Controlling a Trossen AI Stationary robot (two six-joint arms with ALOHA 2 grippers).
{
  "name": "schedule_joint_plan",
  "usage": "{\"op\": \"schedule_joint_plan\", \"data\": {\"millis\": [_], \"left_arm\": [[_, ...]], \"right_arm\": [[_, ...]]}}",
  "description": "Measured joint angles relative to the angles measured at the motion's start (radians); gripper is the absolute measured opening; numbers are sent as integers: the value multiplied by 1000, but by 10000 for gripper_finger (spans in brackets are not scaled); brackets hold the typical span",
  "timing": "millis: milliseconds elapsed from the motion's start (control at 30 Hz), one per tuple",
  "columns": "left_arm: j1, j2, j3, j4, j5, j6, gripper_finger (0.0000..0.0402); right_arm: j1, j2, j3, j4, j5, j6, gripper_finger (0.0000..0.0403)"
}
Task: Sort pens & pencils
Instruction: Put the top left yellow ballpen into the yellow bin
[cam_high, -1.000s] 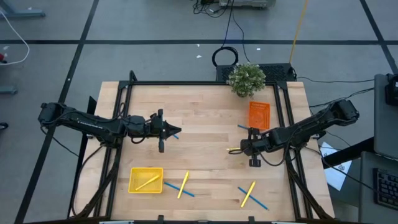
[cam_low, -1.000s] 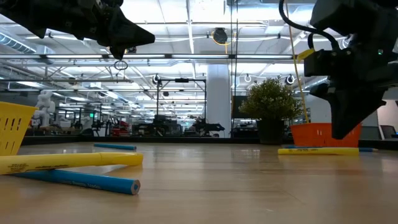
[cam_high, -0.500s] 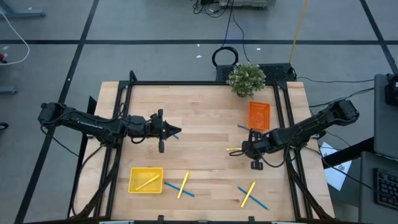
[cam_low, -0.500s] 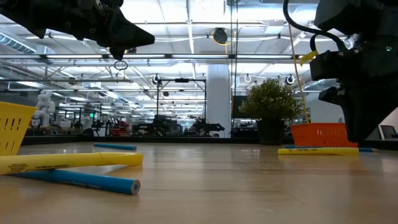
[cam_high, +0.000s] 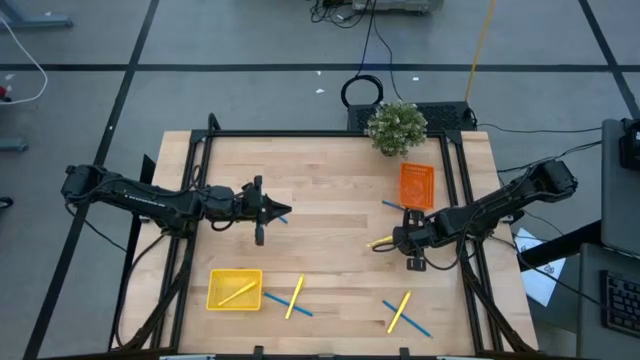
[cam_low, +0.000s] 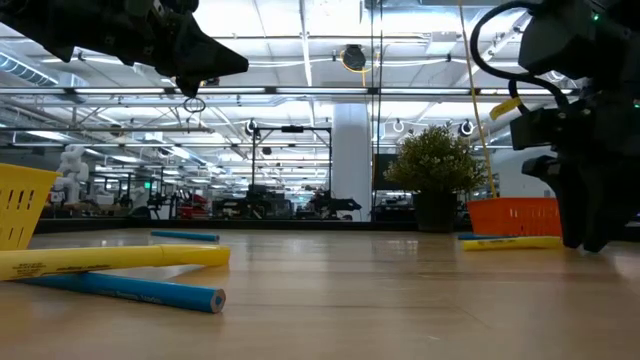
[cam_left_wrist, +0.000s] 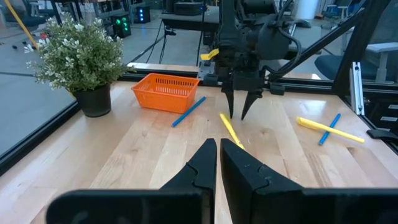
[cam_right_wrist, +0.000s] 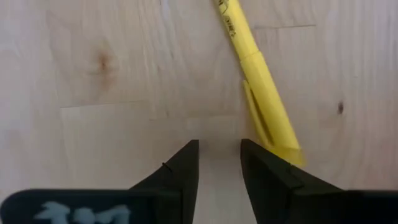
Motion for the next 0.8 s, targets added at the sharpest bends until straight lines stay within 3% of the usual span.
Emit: {"op": "schedule_joint_plan", "data": {"millis": [567, 800], "left_arm": [[0, 0, 0, 0, 0, 0, 28], [0, 0, 0, 0, -1, 0, 28]], "right_arm": [[0, -32, -3, 30, 7, -140, 98], [0, -32, -3, 35, 117, -213, 98]]}}
